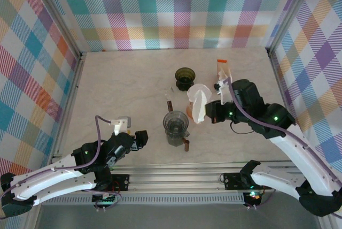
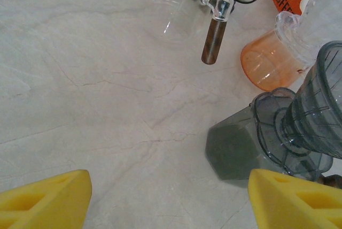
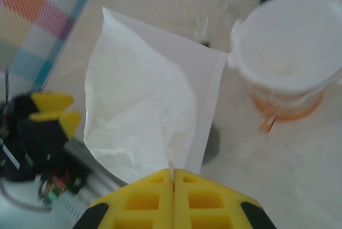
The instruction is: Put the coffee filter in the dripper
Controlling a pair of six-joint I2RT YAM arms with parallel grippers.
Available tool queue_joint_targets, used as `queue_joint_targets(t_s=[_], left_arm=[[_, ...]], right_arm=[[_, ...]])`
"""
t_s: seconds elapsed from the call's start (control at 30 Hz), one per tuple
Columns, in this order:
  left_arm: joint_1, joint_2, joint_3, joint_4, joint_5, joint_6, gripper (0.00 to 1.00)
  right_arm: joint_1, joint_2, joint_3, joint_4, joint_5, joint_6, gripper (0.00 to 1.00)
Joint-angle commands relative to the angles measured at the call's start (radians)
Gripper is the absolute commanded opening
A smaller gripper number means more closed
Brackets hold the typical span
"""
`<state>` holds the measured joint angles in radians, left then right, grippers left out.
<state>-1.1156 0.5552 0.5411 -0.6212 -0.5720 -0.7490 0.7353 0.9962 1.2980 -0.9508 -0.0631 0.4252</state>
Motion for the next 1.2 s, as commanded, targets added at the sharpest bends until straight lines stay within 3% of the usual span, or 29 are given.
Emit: queue_joint_targets(t_s=[0.0, 0.27, 0.6, 0.8, 0.97, 1.17], left_arm=[[0.01, -0.012, 0.037, 0.011, 0.0, 0.032, 0.77], [0.01, -0.027, 0.036, 0.021, 0.018, 0.055, 0.78], [0.011, -0.03, 0.058, 0.058, 0.064, 0.107, 0.81], [0.044, 0.022, 0.109, 0.115, 0.183, 0.157, 0.9], [0.122, 0.089, 0.148, 0.22, 0.349, 0.179, 0.94], [0.206, 0.183, 0.17, 0.334, 0.504, 0.177, 0.93]], right_arm=[[0.053, 0.087, 0.08, -0.179, -0.099, 0.065, 0.0], [0.072, 0.297, 0.275, -0.305, -0.203, 0.105, 0.0], [0.052, 0.524, 0.461, -0.469, -0.227, 0.092, 0.0], [0.05, 0.614, 0.483, -0.509, -0.181, 0.092, 0.0], [0.049, 0.662, 0.506, -0.498, -0.136, 0.092, 0.0], [0.049, 0.683, 0.491, -0.472, -0.111, 0.085, 0.0]])
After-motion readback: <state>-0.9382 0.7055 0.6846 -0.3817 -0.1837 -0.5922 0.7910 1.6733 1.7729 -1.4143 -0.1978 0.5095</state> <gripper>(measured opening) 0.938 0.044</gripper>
